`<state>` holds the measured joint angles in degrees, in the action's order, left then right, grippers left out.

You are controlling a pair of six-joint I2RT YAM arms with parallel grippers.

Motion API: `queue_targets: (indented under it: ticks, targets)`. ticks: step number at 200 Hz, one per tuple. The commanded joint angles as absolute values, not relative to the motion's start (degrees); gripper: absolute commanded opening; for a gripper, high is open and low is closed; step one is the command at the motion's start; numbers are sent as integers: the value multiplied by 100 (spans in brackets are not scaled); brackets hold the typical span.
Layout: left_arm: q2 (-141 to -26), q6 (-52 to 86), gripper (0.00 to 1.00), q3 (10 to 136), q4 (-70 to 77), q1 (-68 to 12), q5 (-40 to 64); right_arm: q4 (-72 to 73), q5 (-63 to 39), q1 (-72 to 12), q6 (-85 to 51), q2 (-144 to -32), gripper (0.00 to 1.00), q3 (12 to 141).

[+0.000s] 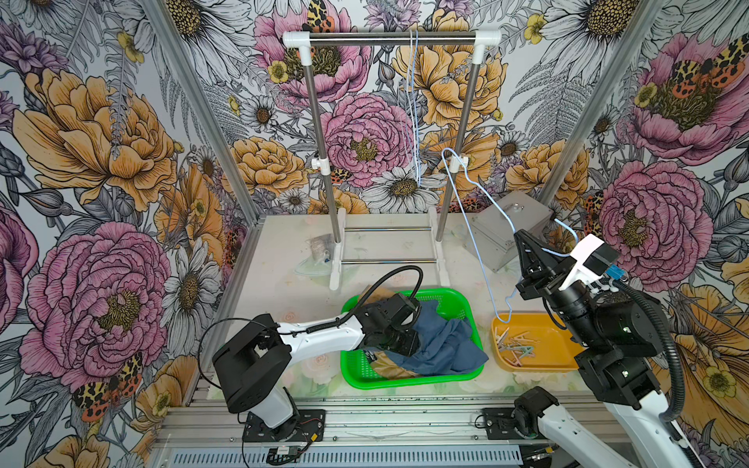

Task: Remove the clothespins securing t-shirts to the hanger
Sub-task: Place the T-shirt in the basket.

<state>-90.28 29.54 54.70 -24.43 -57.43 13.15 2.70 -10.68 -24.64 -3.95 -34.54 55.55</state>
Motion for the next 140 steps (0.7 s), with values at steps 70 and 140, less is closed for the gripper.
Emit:
queue_targets:
  ticks: [70, 140]
  targets:
    - [-8952, 2610, 70, 7197, -5450, -6230, -314, 12, -880, -2381, -136, -3192, 0, 5481]
    - [-8250, 2059, 77, 7859, -5428, -6054, -251, -154, -722, -2323, -129, -3164, 0, 5431]
